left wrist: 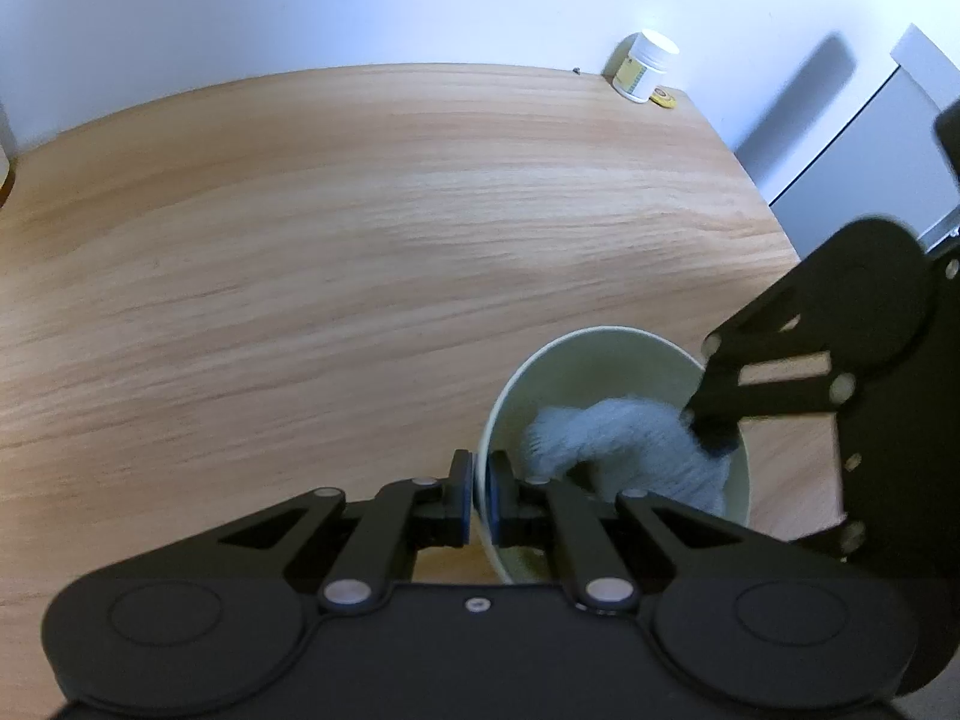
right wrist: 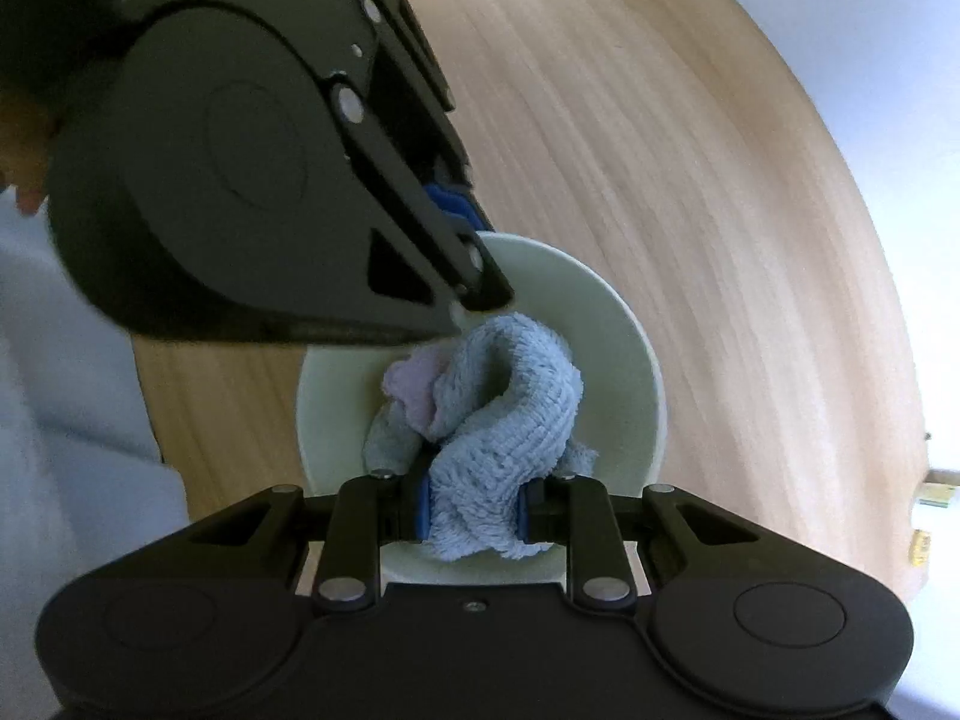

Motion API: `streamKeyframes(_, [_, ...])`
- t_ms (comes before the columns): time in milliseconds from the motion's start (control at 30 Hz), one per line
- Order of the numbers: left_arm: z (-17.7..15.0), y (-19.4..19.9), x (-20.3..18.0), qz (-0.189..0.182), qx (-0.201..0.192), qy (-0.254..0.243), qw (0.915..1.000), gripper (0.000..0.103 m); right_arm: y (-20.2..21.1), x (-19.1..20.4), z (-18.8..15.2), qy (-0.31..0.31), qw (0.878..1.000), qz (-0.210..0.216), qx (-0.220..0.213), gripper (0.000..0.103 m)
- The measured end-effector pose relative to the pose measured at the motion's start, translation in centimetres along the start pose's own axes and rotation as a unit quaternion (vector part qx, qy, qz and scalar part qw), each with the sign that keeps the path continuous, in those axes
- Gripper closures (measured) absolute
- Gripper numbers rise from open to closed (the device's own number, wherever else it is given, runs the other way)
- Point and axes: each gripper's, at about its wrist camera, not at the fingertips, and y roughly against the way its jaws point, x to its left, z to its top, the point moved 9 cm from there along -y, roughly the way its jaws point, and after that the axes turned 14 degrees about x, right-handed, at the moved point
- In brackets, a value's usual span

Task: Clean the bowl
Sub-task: 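Wipe the cloth around the bowl interior with the right gripper while the left holds the rim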

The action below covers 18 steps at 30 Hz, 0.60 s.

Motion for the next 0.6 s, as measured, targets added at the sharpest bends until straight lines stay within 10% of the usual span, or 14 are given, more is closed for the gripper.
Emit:
streamKeyframes(367, [-0.5, 0.4, -0.5, 0.002, -0.007, -0.042, 0.9991, 0.094, 1.0, -1.6, 2.4, -0.042, 0.995, -0.084, -0.043, 0.077])
streamKeyframes(600, [-0.5, 0.5, -0.2, -0.006, -0.013, -0.025, 0.9996, 0.095, 1.3, -1.1, 4.6, -0.029, 0.995, -0.031, -0.085, 0.075])
